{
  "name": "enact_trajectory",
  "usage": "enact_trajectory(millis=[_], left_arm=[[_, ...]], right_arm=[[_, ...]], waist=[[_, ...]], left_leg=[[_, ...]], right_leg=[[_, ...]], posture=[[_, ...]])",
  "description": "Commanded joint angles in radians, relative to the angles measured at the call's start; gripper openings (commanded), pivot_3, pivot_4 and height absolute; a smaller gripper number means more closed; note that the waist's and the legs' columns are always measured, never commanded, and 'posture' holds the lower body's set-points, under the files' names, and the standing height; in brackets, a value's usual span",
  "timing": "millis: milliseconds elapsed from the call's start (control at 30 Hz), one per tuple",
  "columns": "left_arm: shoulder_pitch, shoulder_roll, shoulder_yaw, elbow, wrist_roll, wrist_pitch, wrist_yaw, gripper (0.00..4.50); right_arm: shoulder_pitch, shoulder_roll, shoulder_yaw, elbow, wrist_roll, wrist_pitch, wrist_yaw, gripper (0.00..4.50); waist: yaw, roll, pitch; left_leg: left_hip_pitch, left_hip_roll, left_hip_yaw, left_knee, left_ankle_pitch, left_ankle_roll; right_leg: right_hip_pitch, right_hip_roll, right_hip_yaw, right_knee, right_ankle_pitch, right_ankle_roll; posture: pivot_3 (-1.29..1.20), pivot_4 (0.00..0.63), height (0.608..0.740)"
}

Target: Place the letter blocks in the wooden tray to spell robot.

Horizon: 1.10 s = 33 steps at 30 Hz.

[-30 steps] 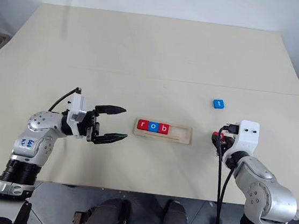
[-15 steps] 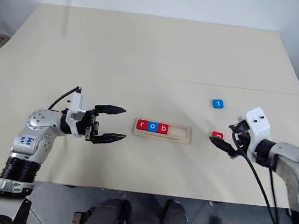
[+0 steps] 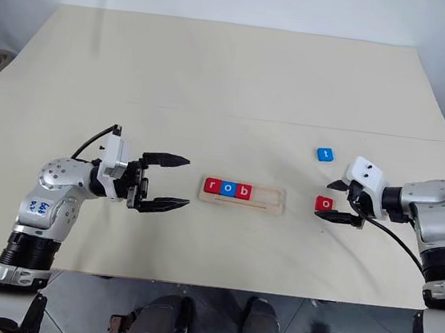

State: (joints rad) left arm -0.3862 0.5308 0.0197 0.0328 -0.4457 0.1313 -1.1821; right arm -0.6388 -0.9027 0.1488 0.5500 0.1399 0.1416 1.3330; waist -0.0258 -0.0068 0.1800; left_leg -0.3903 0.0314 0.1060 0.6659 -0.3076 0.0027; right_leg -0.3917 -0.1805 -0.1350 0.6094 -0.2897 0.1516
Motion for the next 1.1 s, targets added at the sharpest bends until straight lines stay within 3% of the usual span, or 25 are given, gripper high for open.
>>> enact_trajectory(millis=[33, 200, 367, 600, 833, 1100], left_arm=[[0.016, 0.015, 0.018, -0.054, -0.015, 0.004, 0.014, 4.50], [0.023, 0.017, 0.020, -0.063, -0.017, 0.008, 0.023, 4.50], [0.025, 0.015, 0.019, -0.066, -0.017, 0.009, 0.029, 4.50], [0.034, 0.009, 0.018, -0.079, -0.020, 0.012, 0.046, 4.50], [0.073, 0.004, 0.024, -0.119, -0.024, 0.019, 0.076, 4.50], [0.092, 0.001, 0.027, -0.136, -0.025, 0.020, 0.101, 4.50]], right_arm=[[-0.005, 0.003, 0.000, 0.006, -0.011, -0.016, 0.044, 3.23], [-0.026, 0.000, -0.011, -0.032, -0.009, -0.015, 0.060, 1.49], [-0.083, 0.028, -0.007, -0.155, 0.025, 0.107, 0.079, 1.45], [-0.160, 0.143, 0.036, -0.373, 0.085, 0.452, 0.040, 1.45], [-0.162, 0.191, 0.113, -0.428, 0.048, 0.440, 0.015, 1.45], [-0.163, 0.219, 0.147, -0.352, 0.002, 0.361, -0.015, 1.45]], waist=[[0.001, 0.000, 0.000], [0.001, 0.000, 0.000], [-0.004, 0.000, 0.000], [0.006, 0.000, 0.000], [0.024, 0.000, 0.000], [0.021, 0.000, 0.000]], left_leg=[[0.000, 0.000, 0.000, 0.000, 0.000, 0.000], [0.000, 0.000, 0.000, 0.000, 0.000, 0.000], [0.000, 0.000, 0.000, 0.000, 0.000, 0.000], [0.000, 0.000, -0.001, 0.001, 0.000, -0.001], [-0.002, 0.000, -0.001, 0.001, 0.000, 0.000], [-0.001, 0.000, -0.001, 0.001, 0.000, 0.000]], right_leg=[[0.000, 0.000, 0.000, 0.000, 0.000, 0.000], [0.000, 0.000, 0.000, 0.000, 0.000, 0.000], [0.000, 0.000, 0.000, 0.001, 0.000, 0.000], [-0.001, 0.000, 0.000, 0.001, 0.000, 0.000], [-0.001, -0.001, -0.001, 0.001, 0.000, 0.000], [-0.001, 0.000, 0.000, 0.001, 0.000, 0.000]], posture=[[0.00, 0.150, 0.740], [0.00, 0.150, 0.740], [0.00, 0.150, 0.740], [0.00, 0.150, 0.740], [0.00, 0.150, 0.740], [0.00, 0.150, 0.740]])
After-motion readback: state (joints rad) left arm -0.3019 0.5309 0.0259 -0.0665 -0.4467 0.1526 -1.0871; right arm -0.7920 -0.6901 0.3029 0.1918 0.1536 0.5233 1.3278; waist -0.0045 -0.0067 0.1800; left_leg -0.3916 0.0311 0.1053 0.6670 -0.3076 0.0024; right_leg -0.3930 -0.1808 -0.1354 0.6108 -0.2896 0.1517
